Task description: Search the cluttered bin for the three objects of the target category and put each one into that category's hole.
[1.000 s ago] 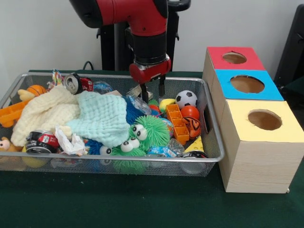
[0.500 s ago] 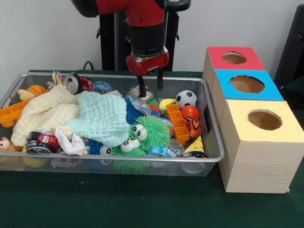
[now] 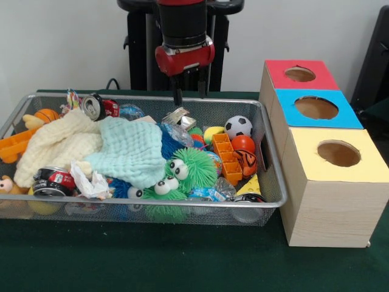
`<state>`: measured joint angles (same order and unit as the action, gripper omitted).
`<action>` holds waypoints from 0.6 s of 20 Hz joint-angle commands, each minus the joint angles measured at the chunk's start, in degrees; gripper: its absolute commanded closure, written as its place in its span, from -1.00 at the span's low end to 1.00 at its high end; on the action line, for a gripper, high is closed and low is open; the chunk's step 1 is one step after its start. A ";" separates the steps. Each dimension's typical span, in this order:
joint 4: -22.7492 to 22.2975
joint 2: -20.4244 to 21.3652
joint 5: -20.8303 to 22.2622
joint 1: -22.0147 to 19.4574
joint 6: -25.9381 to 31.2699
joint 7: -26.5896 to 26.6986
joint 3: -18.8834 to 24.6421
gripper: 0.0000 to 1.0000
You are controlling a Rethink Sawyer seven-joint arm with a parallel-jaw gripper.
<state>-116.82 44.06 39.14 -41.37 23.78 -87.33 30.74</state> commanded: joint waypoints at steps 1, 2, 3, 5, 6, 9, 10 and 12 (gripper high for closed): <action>-1.36 3.06 -3.54 -1.37 8.84 6.50 6.18 -1.00; -1.23 3.16 -3.90 -1.68 9.35 6.80 6.64 -1.00; -1.44 3.67 -4.50 -2.24 9.92 7.28 7.29 -1.00; -1.20 4.29 -5.56 -3.18 11.35 8.33 8.37 -1.00; -1.04 4.62 -6.16 -3.71 12.15 8.92 8.93 -1.00; 0.30 3.94 -6.11 -4.70 13.37 9.98 9.79 -1.00; 0.75 3.55 -5.83 -4.99 13.61 10.30 9.99 -1.00; 1.53 2.60 -4.96 -5.45 13.55 10.72 10.29 -1.00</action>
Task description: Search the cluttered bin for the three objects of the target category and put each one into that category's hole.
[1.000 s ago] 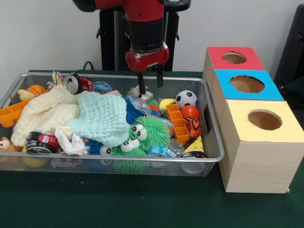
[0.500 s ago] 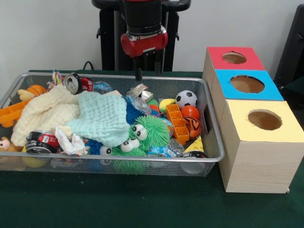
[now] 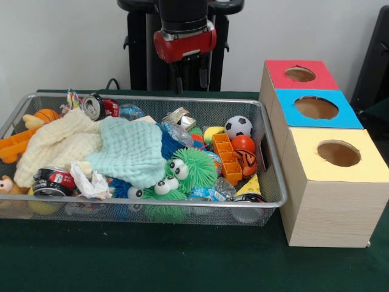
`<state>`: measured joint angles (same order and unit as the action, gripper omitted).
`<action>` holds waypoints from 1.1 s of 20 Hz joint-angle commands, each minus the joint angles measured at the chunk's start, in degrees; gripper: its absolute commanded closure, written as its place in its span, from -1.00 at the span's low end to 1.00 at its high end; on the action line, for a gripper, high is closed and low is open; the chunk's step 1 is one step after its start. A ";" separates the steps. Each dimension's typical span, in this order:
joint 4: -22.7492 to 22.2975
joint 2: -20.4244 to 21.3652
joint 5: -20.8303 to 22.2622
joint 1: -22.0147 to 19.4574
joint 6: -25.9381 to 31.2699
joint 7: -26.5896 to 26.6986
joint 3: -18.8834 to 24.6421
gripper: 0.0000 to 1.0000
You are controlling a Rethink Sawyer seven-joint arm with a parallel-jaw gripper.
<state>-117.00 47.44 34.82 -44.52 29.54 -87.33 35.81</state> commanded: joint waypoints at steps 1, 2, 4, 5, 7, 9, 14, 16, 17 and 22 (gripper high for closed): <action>2.13 -1.22 -0.33 -2.52 7.98 11.02 5.44 -1.00; 2.38 -1.52 -0.10 -2.84 8.13 11.23 5.74 -1.00; 2.83 -1.91 0.19 -3.40 8.64 11.61 6.30 -1.00; 3.02 -2.13 0.44 -3.80 8.83 11.90 6.55 -1.00; 3.65 -2.74 0.88 -4.41 9.23 12.42 7.06 -1.00; 3.83 -3.27 1.40 -5.04 9.28 12.78 7.46 -1.00; 4.31 -3.91 2.12 -5.60 9.56 12.86 8.14 -1.00; 4.05 -3.81 2.10 -6.13 9.67 13.03 8.58 -1.00; 4.06 -3.79 1.97 -6.30 9.91 13.09 8.79 -1.00; 4.28 -4.47 3.03 -6.87 9.90 13.16 9.05 -1.00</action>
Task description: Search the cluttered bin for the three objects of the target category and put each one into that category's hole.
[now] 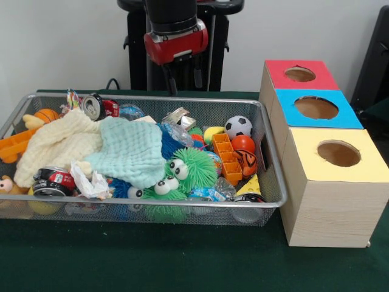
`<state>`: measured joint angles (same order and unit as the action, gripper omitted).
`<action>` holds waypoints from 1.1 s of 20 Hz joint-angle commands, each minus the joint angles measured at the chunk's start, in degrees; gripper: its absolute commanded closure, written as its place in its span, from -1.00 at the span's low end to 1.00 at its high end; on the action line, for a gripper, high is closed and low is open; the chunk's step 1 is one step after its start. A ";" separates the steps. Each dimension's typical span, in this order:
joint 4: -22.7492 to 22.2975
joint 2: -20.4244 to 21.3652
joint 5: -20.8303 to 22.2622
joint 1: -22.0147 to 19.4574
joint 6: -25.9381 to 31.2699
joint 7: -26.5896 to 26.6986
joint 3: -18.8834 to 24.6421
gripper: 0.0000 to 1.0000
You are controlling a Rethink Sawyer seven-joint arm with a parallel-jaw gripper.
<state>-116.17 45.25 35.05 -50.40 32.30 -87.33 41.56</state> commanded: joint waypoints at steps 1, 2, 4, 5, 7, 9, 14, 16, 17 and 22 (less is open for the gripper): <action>3.50 -2.35 2.86 -1.03 7.17 13.12 3.38 -1.00; 3.32 -2.23 2.76 -1.15 7.19 13.13 3.59 -1.00; 3.19 -2.10 2.53 -1.36 7.43 13.30 3.92 -1.00; 3.28 -2.12 2.43 -1.37 7.58 13.43 4.05 -1.00; 3.56 -2.34 2.44 -1.73 7.83 14.01 4.30 -1.00; 3.80 -2.62 2.56 -2.09 8.06 14.49 4.49 -1.00; 4.74 -3.13 3.20 -2.24 8.54 14.71 4.53 -1.00; 4.98 -3.26 3.49 -2.21 8.46 14.54 4.46 -1.00; 4.97 -3.29 3.48 -2.29 8.47 14.55 4.52 -1.00; 6.61 -3.31 4.53 -1.55 8.03 13.25 3.47 -1.00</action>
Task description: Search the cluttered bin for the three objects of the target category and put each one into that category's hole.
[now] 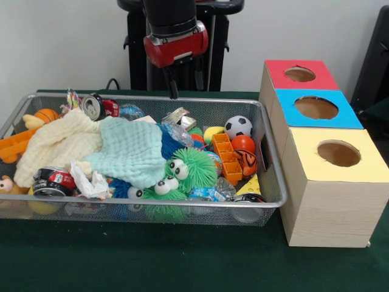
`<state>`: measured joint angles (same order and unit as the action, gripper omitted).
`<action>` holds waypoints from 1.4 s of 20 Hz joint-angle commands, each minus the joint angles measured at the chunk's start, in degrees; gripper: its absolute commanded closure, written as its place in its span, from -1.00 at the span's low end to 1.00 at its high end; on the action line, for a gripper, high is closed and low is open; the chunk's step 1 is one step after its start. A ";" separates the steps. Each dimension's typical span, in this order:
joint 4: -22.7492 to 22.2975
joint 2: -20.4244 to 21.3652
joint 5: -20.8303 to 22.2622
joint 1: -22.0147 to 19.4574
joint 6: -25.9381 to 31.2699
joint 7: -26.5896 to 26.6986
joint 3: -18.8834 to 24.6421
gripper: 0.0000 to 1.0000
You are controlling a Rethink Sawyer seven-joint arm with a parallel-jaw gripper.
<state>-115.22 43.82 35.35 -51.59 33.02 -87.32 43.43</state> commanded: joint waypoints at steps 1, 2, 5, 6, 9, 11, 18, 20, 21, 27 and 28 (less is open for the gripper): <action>6.55 -2.16 4.98 0.28 7.00 12.47 0.77 -1.00; 7.50 -2.50 5.82 0.85 6.71 11.94 -0.01 -1.00; 10.12 -3.78 7.64 1.60 6.78 11.81 -1.33 -1.00; 10.67 -4.48 7.80 1.28 6.90 12.30 -1.28 -1.00; 11.61 -5.68 8.21 0.16 7.19 13.81 -0.71 -1.00; 12.14 -6.25 8.58 -0.27 7.22 14.22 -0.52 -1.00; 12.53 -7.12 8.94 -1.74 7.78 15.78 0.69 -1.00; 12.48 -7.16 8.67 -2.15 8.07 16.27 1.08 -1.00; 12.44 -7.18 8.52 -2.39 8.19 16.51 1.28 -1.00; 12.29 -7.35 9.28 -2.05 7.71 15.66 1.14 -1.00; 12.24 -7.40 9.43 -1.88 7.50 15.34 1.04 -1.00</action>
<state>-107.44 38.47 41.48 -53.42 33.03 -87.27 43.43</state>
